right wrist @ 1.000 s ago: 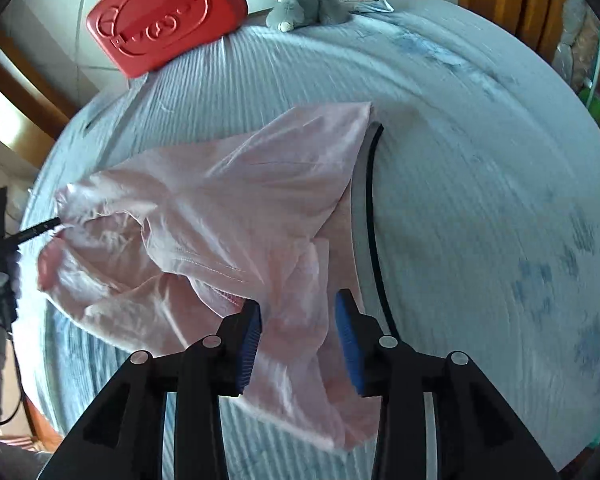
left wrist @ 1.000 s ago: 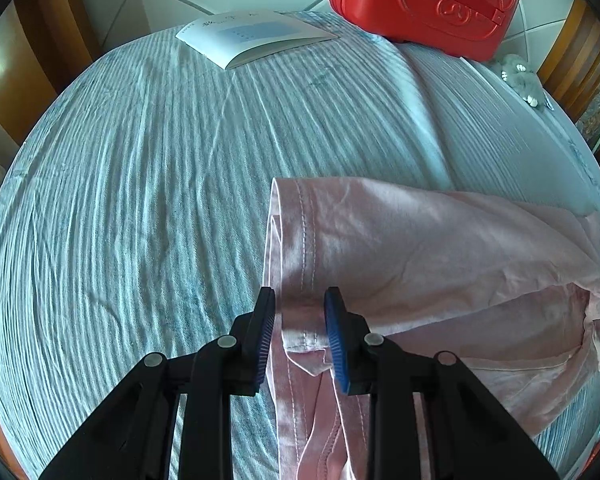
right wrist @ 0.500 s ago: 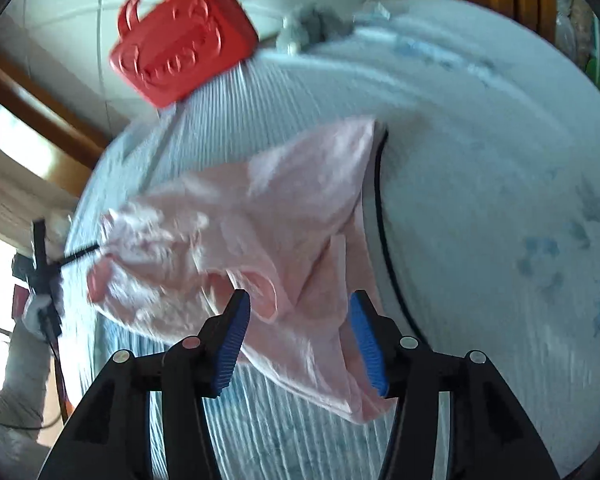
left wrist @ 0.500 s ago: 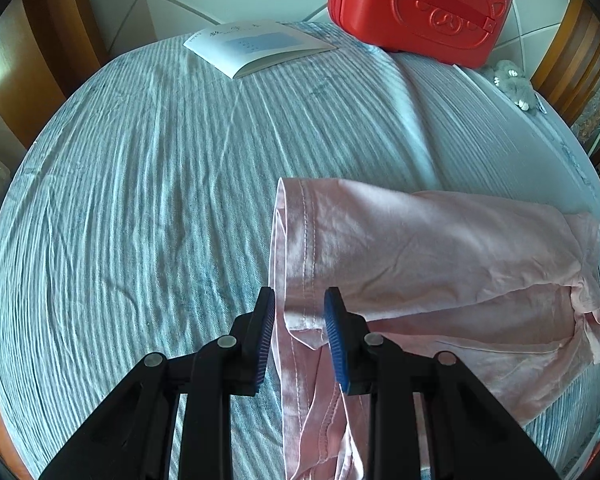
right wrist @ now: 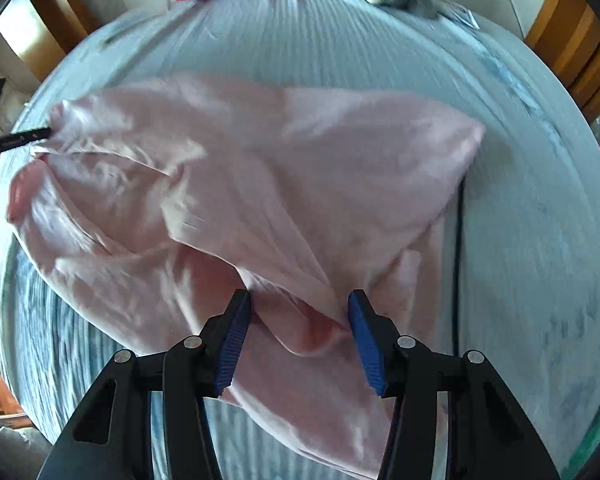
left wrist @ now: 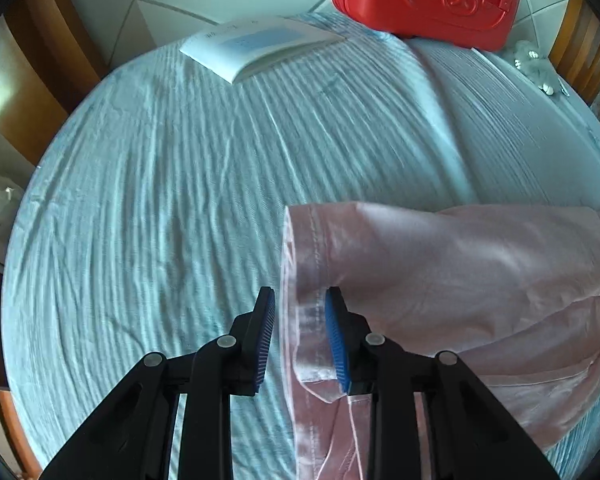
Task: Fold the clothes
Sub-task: 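Move both open grippers to the hem end of the lengthwise-folded shirt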
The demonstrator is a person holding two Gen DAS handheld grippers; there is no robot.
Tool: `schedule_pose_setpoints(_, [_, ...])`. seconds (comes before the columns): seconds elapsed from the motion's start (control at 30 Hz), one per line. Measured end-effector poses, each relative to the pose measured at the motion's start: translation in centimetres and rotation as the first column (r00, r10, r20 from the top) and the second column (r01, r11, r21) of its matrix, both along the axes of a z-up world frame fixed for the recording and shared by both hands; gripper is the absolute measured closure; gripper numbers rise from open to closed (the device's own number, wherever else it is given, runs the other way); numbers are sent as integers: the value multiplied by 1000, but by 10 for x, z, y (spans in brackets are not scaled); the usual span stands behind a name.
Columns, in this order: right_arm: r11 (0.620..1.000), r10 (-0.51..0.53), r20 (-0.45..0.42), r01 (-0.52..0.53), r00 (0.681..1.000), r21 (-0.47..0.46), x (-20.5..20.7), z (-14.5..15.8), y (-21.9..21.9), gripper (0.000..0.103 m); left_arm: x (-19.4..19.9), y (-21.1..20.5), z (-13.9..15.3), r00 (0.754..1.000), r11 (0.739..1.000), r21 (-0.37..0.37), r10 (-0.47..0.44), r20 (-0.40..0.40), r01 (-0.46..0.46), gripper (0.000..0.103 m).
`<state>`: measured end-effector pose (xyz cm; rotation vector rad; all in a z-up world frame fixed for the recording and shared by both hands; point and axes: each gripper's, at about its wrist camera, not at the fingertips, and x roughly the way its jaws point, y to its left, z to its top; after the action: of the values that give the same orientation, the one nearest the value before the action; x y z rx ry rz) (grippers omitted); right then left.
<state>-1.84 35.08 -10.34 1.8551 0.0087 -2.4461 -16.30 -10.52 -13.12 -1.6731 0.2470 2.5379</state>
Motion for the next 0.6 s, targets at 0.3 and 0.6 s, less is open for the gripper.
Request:
schedule_pose_setpoints(0.3, [974,173,-197,-198,965,-115,11,53,94,53,109,89,70,978,978,140,169,-122,-152,76])
schedule_pose_setpoints(0.6, [696,649,-294,-703,702,-142,-53,20,150,53,222,292,46,755,750,181,654,-56,-636,76])
